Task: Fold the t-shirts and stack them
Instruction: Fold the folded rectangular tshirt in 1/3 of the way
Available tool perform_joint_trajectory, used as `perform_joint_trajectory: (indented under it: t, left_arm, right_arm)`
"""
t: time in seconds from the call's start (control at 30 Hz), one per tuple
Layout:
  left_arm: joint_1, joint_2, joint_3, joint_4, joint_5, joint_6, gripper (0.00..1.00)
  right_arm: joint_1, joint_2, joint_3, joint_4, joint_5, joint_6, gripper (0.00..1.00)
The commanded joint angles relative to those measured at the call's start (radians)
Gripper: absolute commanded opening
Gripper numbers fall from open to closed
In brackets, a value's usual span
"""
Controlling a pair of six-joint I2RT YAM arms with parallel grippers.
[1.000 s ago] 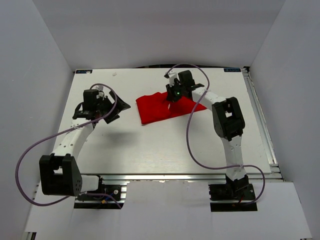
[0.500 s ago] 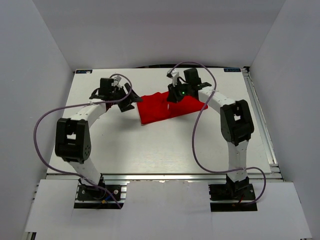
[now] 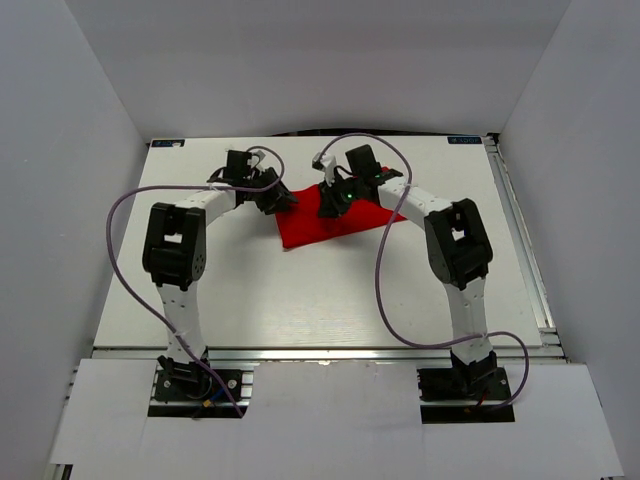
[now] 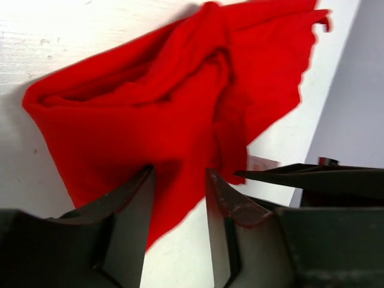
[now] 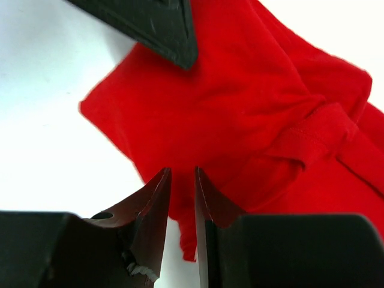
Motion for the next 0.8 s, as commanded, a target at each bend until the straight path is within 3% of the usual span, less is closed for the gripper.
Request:
perform_joint_trajectory:
  t: [0.0,0.4,0.77]
  left_arm:
    - [-0.007,0.014,0.045,-0.004,-0.026,-0.003,0.49]
    - [-0.007,0.053,0.007,-0.033,-0.083,0.023,0.44]
    - [-0.004,0.082,-0.009,-0.038,-0.112,0.031,0.40]
  right_arm:
    - [0.018,0.032,0.063,-0.018,0.056,-0.016,0.29]
    - [0.072,0.166,0.195,-0.001,0.320,-0.026,0.26]
    - [0.011,0.163,0.164,0.036,0.480,-0.035,0.20]
